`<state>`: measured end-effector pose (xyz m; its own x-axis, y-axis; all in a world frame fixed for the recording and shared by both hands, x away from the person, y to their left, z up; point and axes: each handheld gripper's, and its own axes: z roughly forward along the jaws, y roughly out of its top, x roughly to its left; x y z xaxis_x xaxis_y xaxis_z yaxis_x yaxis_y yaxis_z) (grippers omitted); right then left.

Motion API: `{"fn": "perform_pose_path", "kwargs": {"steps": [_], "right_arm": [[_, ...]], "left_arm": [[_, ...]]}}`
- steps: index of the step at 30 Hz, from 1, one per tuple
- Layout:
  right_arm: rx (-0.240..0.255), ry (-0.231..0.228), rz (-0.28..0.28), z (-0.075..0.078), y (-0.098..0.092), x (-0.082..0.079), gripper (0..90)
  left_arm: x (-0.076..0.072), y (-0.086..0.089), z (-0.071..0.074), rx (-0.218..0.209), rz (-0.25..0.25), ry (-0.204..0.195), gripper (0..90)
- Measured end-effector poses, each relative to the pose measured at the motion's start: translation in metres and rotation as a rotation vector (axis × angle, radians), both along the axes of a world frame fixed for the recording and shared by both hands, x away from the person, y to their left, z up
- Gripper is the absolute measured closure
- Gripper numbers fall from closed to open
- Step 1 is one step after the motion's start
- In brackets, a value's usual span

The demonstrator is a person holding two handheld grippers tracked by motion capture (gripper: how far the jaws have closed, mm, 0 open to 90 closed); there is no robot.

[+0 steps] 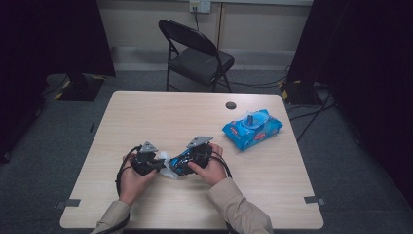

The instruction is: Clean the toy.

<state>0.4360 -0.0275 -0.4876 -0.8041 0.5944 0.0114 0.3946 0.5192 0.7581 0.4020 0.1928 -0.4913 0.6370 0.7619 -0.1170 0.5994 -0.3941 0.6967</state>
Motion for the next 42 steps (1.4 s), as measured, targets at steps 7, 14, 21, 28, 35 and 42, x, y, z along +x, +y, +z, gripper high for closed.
{"fn": "perform_pose_path", "kwargs": {"steps": [7,14,21,28,35,42], "right_arm": [[0.002,-0.002,-0.001,0.000,0.000,0.000,6.8],[-0.001,0.005,-0.002,0.000,0.001,0.000,6.8],[0.000,0.003,-0.004,0.000,0.000,-0.001,6.9],[-0.003,0.002,-0.005,0.000,0.001,-0.001,6.9],[-0.003,0.001,-0.006,0.000,0.001,-0.001,6.9],[-0.006,0.004,-0.011,0.001,0.001,-0.001,7.0]], "left_arm": [[-0.003,0.001,-0.003,-0.016,-0.023,0.011,85.1],[-0.010,-0.001,-0.002,-0.005,-0.047,0.013,85.2],[-0.019,-0.004,-0.002,-0.002,-0.075,0.022,85.4],[-0.027,-0.009,-0.001,-0.001,-0.094,0.028,85.4],[-0.032,-0.015,-0.001,-0.008,-0.114,0.041,85.4],[-0.038,-0.025,0.000,0.001,-0.146,0.033,85.4]]}}
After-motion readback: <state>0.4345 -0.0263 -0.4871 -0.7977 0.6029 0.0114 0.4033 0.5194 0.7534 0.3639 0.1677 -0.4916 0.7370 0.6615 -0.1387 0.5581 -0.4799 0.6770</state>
